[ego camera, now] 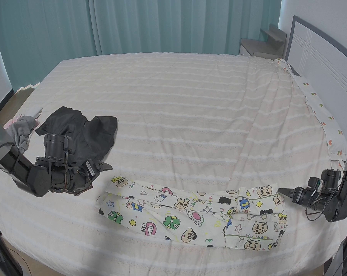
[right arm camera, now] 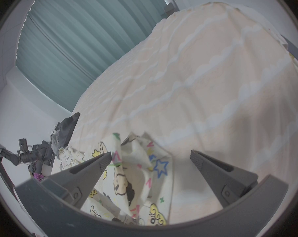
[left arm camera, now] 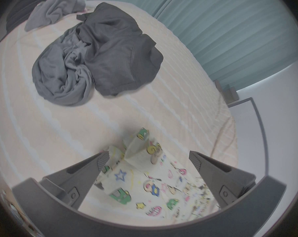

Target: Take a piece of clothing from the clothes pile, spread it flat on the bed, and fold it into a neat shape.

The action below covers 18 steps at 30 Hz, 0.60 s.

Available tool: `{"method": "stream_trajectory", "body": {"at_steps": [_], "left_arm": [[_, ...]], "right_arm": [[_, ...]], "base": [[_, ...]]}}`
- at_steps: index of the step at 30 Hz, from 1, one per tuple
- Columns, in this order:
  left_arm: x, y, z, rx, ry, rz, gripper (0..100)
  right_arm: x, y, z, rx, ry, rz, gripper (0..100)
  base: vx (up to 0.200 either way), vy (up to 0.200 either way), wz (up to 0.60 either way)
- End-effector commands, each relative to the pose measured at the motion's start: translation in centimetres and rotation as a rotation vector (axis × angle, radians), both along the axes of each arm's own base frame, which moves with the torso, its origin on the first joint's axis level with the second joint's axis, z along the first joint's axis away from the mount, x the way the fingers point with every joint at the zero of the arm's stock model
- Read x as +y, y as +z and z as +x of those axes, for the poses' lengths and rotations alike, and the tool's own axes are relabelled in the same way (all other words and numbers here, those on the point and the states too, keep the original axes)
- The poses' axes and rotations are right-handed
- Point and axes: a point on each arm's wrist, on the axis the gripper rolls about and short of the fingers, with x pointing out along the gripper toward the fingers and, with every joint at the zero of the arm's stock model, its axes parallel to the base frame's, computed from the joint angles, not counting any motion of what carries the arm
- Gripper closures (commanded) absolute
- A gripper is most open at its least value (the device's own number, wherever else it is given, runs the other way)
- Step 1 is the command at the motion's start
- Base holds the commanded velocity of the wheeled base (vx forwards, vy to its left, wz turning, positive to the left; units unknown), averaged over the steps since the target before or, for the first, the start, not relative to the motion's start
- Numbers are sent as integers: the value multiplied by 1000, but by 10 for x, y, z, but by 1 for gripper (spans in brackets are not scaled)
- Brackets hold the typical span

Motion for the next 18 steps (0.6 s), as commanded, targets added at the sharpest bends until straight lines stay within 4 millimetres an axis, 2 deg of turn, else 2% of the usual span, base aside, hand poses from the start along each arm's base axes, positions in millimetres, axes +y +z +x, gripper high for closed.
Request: {"method": "stream_trajectory", "body": {"at_steps": [1, 4, 6, 8, 13, 18], "left_arm": [[17, 19, -22, -17, 13, -109, 0], [30, 26, -34, 11, 9, -261, 0], [34, 23, -42, 42, -2, -318, 0], [36, 14, -56, 86, -20, -349, 0], [35, -9, -79, 66, -79, -393, 0], [36, -16, -93, -24, -148, -426, 0]], "right_arm": [[-20, 18, -1, -86, -71, -18, 0], [-22, 43, -3, -162, -84, -21, 0], [-15, 56, -4, -201, -67, -17, 0], [0, 67, -3, -220, -18, -13, 0], [24, 70, 10, -178, 69, 3, 0], [34, 63, 27, -110, 108, 14, 0]], "base": [[0, 0, 0], [0, 0, 0], [0, 0, 0], [0, 0, 0], [0, 0, 0], [0, 0, 0]]}}
